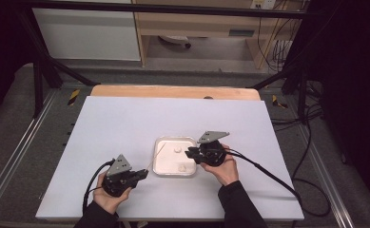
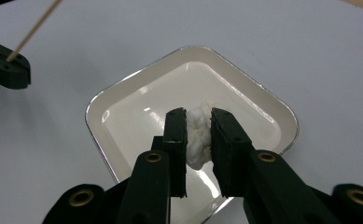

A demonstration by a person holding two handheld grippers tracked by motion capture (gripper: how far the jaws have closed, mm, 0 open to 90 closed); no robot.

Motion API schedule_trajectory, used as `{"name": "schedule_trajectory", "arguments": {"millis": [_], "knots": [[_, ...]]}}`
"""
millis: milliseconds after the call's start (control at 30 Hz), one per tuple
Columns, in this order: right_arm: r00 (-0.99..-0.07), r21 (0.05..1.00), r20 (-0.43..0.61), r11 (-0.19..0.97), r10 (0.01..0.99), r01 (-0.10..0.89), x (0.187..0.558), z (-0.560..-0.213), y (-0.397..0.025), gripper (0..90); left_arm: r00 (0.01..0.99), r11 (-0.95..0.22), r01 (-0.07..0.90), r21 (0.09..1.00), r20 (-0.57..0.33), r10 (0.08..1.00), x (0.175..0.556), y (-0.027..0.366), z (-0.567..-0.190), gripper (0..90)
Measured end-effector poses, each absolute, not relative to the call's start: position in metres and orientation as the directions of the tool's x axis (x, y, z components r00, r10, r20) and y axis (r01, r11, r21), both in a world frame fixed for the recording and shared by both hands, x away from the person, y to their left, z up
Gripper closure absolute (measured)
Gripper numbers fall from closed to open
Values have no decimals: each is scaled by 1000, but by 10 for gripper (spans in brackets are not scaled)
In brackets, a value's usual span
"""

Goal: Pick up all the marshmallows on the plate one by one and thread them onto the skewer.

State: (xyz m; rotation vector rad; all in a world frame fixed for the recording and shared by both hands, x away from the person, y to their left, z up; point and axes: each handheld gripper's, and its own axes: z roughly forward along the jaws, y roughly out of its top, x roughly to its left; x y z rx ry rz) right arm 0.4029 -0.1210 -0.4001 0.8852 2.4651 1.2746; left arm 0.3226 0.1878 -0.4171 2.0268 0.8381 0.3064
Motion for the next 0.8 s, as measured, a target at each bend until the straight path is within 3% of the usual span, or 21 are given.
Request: {"name": "schedule_trajectory", "arguments": {"millis": [800], "knots": [[-823,893,194,250,534,373,385,-352,-146,767,792,-408,389,826,-74,606,314,154,-418,884]]}}
